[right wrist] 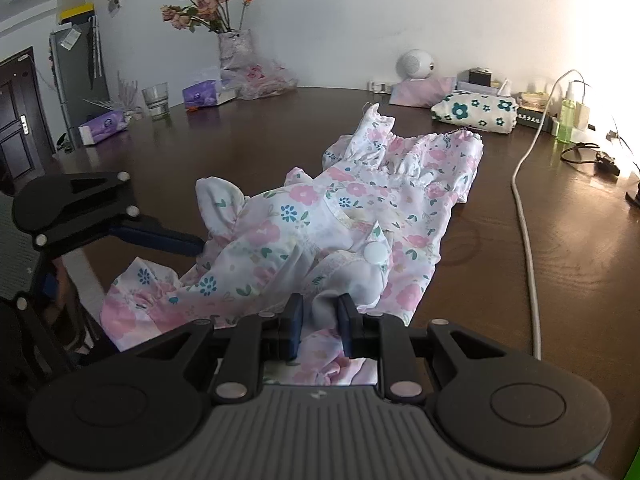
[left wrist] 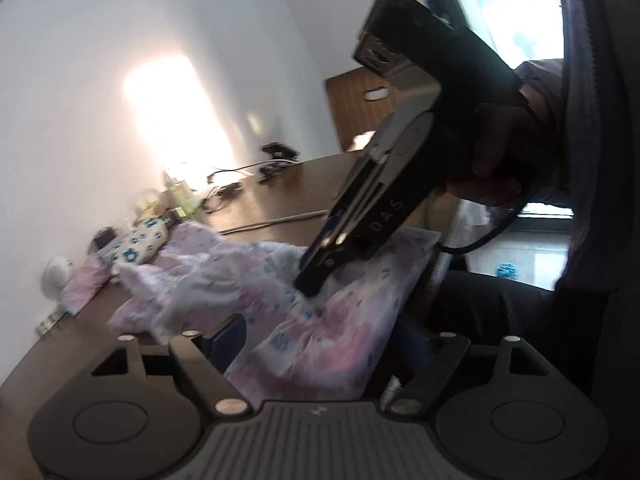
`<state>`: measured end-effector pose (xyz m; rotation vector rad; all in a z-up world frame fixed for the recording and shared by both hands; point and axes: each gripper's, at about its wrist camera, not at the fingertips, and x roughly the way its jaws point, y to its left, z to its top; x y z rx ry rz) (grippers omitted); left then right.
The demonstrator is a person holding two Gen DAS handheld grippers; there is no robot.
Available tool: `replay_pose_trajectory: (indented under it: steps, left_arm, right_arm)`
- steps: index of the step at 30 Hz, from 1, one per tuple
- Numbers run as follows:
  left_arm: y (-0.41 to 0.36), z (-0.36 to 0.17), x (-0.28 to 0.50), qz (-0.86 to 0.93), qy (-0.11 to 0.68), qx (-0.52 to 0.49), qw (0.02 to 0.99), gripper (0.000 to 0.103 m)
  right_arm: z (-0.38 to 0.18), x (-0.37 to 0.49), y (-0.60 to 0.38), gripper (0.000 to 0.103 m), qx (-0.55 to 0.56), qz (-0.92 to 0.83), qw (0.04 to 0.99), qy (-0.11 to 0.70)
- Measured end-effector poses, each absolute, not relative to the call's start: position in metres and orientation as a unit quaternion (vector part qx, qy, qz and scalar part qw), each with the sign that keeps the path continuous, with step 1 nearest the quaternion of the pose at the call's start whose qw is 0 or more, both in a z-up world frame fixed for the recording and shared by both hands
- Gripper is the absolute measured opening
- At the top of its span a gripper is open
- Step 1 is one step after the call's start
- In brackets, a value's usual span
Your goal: Fold clothes
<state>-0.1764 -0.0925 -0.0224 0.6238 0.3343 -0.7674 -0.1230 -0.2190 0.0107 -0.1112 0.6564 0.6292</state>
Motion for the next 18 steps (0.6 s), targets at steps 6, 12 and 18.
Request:
replay_pose_trajectory:
  steps: [6, 12, 18]
  left_arm:
    - [-0.099, -0.029, -0.178, -0.406, 0.167, 0.316, 0.841, 0.060]
    - [-0.092, -0.026, -0.166, -0.429, 0.201, 0.289, 0.832, 0.039]
    - [-0.077, -0.020, -0.146, -0.464, 0.239, 0.228, 0.822, 0.037]
  right_arm:
    - [0.012, -0.133, -0.219, 0.019, -0.055, 0.313, 0.892, 0.321]
    - [0.021, -0.142, -0.229, 0.044, -0.061, 0.326, 0.897, 0.291]
    - [0.043, -0.182, -0.254, 0.074, -0.082, 0.404, 0.892, 0.186]
